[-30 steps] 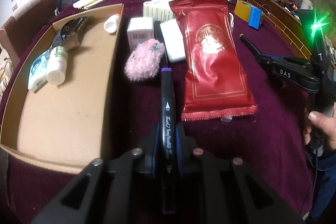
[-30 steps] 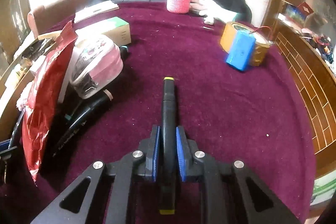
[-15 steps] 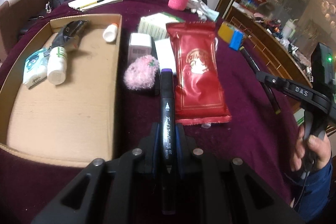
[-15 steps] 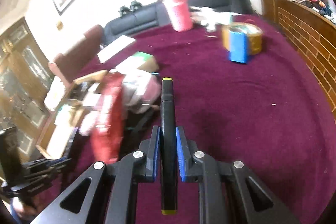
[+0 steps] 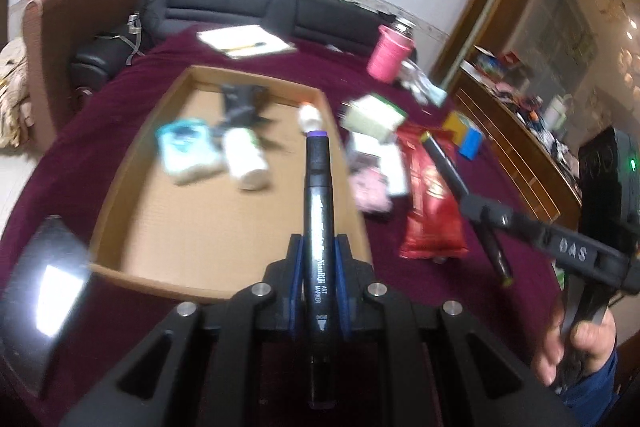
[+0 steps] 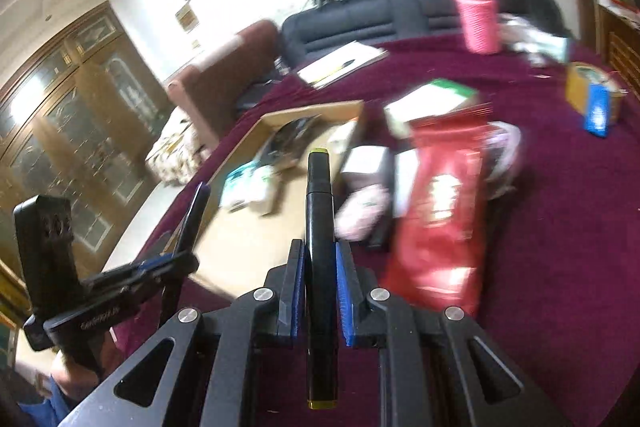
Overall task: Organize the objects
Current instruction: 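Carry both markers over the cardboard tray, then lower both markers into the tray and open both grippers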
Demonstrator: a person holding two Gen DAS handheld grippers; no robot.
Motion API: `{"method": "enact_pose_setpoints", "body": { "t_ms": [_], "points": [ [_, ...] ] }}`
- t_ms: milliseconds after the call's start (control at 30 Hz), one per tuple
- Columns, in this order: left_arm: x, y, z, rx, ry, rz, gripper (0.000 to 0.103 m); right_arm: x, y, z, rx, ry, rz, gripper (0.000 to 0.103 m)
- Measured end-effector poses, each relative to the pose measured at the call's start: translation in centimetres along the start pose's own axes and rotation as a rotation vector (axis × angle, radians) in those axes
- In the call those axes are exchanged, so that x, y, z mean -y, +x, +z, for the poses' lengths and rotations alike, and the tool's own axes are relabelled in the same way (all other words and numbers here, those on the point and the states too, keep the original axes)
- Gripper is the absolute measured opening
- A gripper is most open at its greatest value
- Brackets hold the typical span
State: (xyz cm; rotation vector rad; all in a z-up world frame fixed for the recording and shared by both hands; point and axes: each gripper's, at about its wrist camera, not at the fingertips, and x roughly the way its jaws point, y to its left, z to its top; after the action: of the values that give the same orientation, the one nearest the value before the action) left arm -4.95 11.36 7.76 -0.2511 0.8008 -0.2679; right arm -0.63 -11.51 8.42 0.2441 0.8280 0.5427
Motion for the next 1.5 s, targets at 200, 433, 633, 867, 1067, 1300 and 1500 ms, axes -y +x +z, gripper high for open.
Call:
{"method": "enact_pose_setpoints", "body": {
  "t_ms": [200,433,633,867,1067,1300,1500],
  "points": [
    [-4.2,-0.1,2.4,-0.017,-0.039,0.029,0.014,-2.6,3.5,1.1,-0.062,0.011,0.026,0.017],
    [-6.4,1.6,7.9,-0.065,-0.049,0.041,0.014,-3.3,8.1,5.1,-0.121,0.068,0.016,0.017],
    [-7.5,6.3,12.6,-0.119,-0.064,0.093,0.014,-2.8,13.0,8.7,-0.169,0.122,-0.017,0.017],
    [-8.7,11.8,14.4,-0.201,-0.099,0.108,0.014,-2.8,17.0,10.1,-0.208,0.11,-0.085,0.017],
    [-9.3,13.6,14.4,-0.226,-0.101,0.122,0.014,-2.4,18.7,10.2,-0.223,0.101,-0.122,0.017],
    [-9.9,14.9,13.9,-0.244,-0.116,0.132,0.014,-1.9,19.8,10.1,-0.236,0.108,-0.138,0.017],
    [-10.0,14.5,13.6,-0.226,-0.117,0.134,0.026,-1.9,20.4,9.8,-0.242,0.101,-0.138,0.018]
  ]
}}
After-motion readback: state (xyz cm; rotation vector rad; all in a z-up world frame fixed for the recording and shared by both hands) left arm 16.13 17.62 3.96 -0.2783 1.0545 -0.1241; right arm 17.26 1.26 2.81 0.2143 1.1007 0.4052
